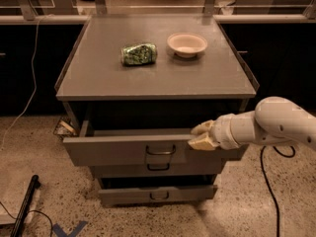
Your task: Open top drawer
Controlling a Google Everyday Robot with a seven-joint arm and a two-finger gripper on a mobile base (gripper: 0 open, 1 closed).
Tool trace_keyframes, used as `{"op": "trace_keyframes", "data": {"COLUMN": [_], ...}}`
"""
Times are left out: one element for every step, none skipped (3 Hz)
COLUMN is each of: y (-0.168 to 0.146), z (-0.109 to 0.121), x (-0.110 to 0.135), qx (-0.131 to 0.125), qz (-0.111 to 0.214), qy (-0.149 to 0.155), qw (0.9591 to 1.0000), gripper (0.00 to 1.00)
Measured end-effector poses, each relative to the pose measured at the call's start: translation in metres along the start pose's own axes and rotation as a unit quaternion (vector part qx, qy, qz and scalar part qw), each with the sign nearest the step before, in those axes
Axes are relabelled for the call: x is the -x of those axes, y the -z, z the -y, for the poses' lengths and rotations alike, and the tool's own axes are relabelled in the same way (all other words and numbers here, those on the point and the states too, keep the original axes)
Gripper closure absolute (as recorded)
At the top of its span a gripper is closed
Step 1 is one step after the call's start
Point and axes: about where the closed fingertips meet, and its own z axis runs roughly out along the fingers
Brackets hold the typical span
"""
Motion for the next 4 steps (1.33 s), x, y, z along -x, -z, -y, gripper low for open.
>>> {"op": "trace_keyframes", "data": {"y": [0.002,0.013,0.013,0.013], "z": [0.0,-0.014,-0.014,-0.014], "x": [0.002,-0.005,-0.005,-0.005], "qx": [0.0,0.0,0.0,0.0], "qz": [0.0,0.002,0.002,0.002], "qy": [0.0,-0.002,-0.002,-0.002], "qw": [1.0,1.0,1.0,1.0], "gripper": [1.0,0.97,0.74,0.43]}}
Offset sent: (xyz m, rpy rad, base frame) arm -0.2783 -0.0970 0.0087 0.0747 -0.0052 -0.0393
